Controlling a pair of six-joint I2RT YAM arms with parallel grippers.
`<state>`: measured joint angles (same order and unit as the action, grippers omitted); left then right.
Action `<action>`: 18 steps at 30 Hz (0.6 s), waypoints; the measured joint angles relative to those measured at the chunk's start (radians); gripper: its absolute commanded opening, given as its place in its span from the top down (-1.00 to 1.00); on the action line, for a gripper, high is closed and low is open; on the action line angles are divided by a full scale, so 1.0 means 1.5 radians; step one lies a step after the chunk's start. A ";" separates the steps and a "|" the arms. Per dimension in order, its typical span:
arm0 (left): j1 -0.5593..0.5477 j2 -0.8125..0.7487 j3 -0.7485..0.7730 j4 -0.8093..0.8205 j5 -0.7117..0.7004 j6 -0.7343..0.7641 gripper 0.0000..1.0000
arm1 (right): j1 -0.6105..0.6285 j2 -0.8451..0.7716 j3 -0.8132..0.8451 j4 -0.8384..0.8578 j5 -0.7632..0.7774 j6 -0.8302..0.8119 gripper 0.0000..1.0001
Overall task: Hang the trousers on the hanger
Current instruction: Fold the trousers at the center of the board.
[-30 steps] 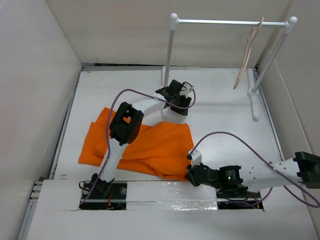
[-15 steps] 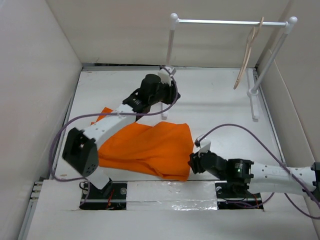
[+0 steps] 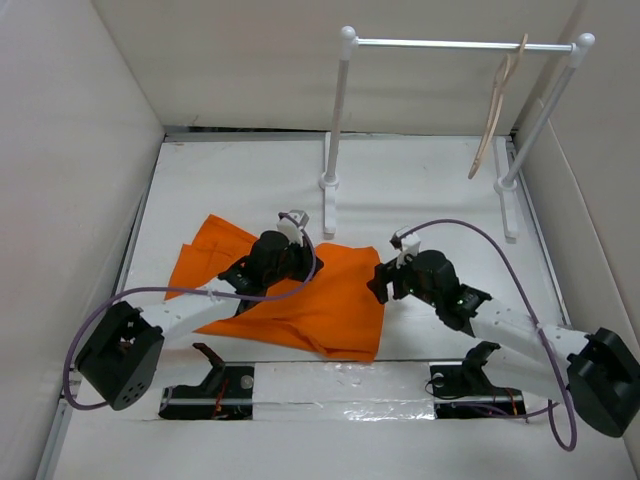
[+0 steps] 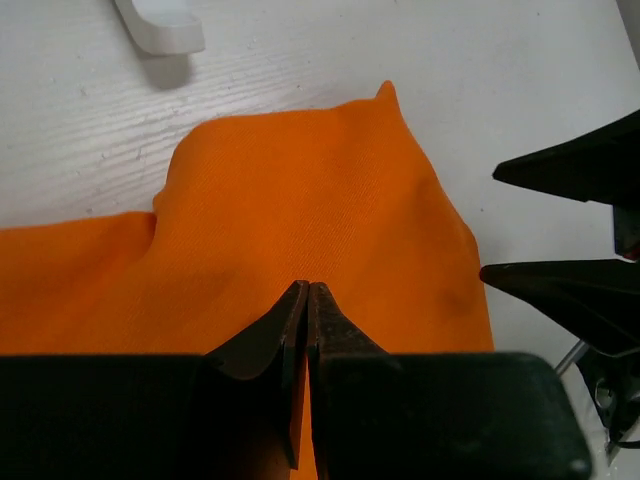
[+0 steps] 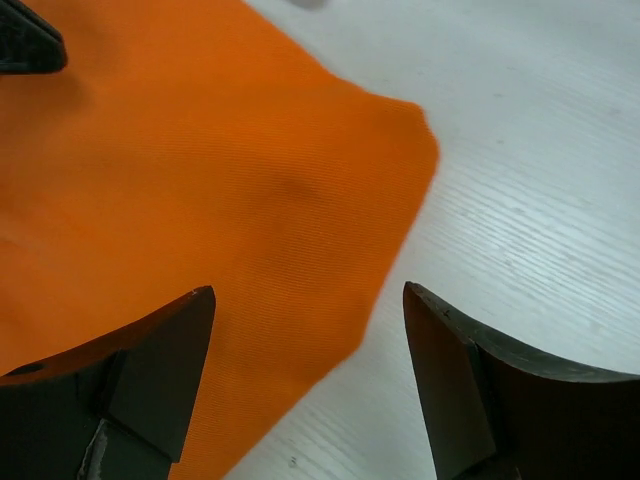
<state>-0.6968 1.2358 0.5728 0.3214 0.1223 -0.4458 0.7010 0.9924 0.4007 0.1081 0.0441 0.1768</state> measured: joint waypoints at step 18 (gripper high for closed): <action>0.035 -0.001 -0.110 0.073 -0.065 -0.078 0.92 | -0.121 0.333 0.078 0.221 -0.131 -0.004 0.83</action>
<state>-0.6445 1.2346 0.4084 0.4309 0.0250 -0.5629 0.5194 1.4925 0.5182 0.4400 -0.1528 0.1711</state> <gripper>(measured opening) 0.037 0.141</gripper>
